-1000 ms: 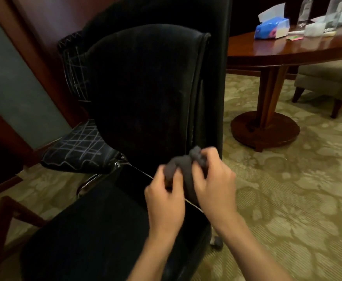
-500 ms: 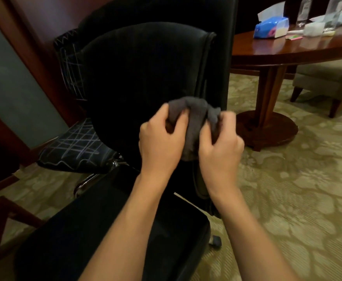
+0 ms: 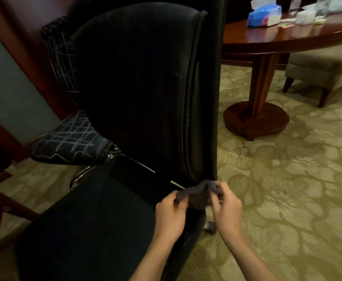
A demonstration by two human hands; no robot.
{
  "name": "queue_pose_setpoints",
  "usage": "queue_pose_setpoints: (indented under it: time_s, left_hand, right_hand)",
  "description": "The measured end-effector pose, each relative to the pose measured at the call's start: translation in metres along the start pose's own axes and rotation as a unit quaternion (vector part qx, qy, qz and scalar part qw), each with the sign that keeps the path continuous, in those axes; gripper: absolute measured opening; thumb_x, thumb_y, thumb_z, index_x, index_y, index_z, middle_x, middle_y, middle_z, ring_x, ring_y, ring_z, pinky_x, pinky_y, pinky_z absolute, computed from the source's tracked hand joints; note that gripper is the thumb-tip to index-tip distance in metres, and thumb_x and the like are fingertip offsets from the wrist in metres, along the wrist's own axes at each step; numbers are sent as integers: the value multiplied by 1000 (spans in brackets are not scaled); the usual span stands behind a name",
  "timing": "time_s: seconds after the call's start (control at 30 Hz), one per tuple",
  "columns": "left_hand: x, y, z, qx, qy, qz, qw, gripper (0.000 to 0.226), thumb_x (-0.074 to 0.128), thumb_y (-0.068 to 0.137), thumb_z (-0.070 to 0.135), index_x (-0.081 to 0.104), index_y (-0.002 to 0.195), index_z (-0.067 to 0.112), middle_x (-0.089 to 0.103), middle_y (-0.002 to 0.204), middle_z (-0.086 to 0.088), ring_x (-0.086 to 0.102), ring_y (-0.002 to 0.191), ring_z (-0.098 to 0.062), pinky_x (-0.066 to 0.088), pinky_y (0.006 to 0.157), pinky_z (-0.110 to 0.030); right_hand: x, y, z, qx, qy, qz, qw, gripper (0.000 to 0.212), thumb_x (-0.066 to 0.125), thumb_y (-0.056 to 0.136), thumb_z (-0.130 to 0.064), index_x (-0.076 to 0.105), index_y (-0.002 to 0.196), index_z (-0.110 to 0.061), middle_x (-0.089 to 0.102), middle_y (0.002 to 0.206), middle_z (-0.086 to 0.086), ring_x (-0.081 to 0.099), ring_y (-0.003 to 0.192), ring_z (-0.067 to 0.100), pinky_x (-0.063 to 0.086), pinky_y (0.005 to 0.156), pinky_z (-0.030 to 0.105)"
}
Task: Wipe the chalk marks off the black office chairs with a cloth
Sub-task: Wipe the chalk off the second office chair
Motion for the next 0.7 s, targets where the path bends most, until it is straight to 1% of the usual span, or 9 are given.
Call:
queue_pose_setpoints:
  time_s: [0.1,0.17,0.23,0.3,0.37,0.47,0.53,0.6,0.7]
  left_hand:
    - [-3,-1,22,43,-71,40,996,13,62,96,22,73,103,25,75,90,9,71,88,-3,59,86,-40]
    - [-8,-3,32,57,-80,56,994,15,63,95,16,73,100,26,75,88,12,71,87,-1,59,86,-38]
    - [-15,-8,35,70,-87,56,992,17,63,95,14,73,98,27,75,88,12,71,88,-1,59,87,-39]
    - [-21,-15,35,79,-106,54,990,15,62,97,13,72,99,24,75,91,10,71,91,-2,59,88,-41]
    - [-28,-20,39,91,-126,57,986,15,61,98,13,72,100,22,75,95,9,71,94,-4,59,89,-42]
    - [-39,-22,60,160,-135,114,971,17,62,97,13,71,100,27,74,94,8,71,92,-9,61,82,-40]
    - [-48,-18,78,217,-137,156,954,17,61,97,12,69,98,27,73,92,6,71,89,-11,60,76,-32]
    - [-55,-13,93,256,-108,160,947,12,60,98,12,69,100,19,71,91,6,70,89,-11,58,74,-23]
    - [-52,-13,87,259,-78,145,952,10,59,98,11,68,99,15,70,90,6,69,87,-13,57,72,-23]
  right_hand:
    - [0,13,-18,-20,5,27,999,13,63,92,-9,61,96,-21,62,76,-7,62,69,13,52,60,43]
    - [5,15,-23,-35,-2,22,999,17,64,89,-4,59,91,-20,60,74,-6,59,67,14,50,60,44]
    - [6,13,-25,-61,-9,14,998,19,66,88,0,58,89,-18,58,73,-6,57,66,13,49,59,40]
    - [6,8,-26,-89,-11,14,996,21,68,85,3,61,91,-16,58,76,-8,54,66,8,47,59,29]
    - [5,8,-31,-115,3,28,993,23,70,84,6,64,95,-14,60,80,-7,54,67,5,44,58,22]
    - [-1,21,-62,-186,27,59,980,13,62,89,-6,65,100,-12,64,85,-2,58,69,7,46,59,21]
    - [-6,35,-88,-221,46,78,971,14,58,91,-10,67,103,-7,65,87,2,60,72,11,47,61,22]
    - [-10,45,-102,-238,46,82,967,14,59,93,-8,67,104,-5,63,85,3,59,70,13,48,59,24]
    - [-8,41,-87,-264,10,81,961,13,56,92,-10,62,103,-9,58,82,2,55,66,14,45,56,25]
Point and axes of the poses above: each hand's wrist, its own y-axis towards the middle knuckle, its own x-axis out of the palm, z = x × y, the point moved 1 cm from there along y, towards the middle knuckle
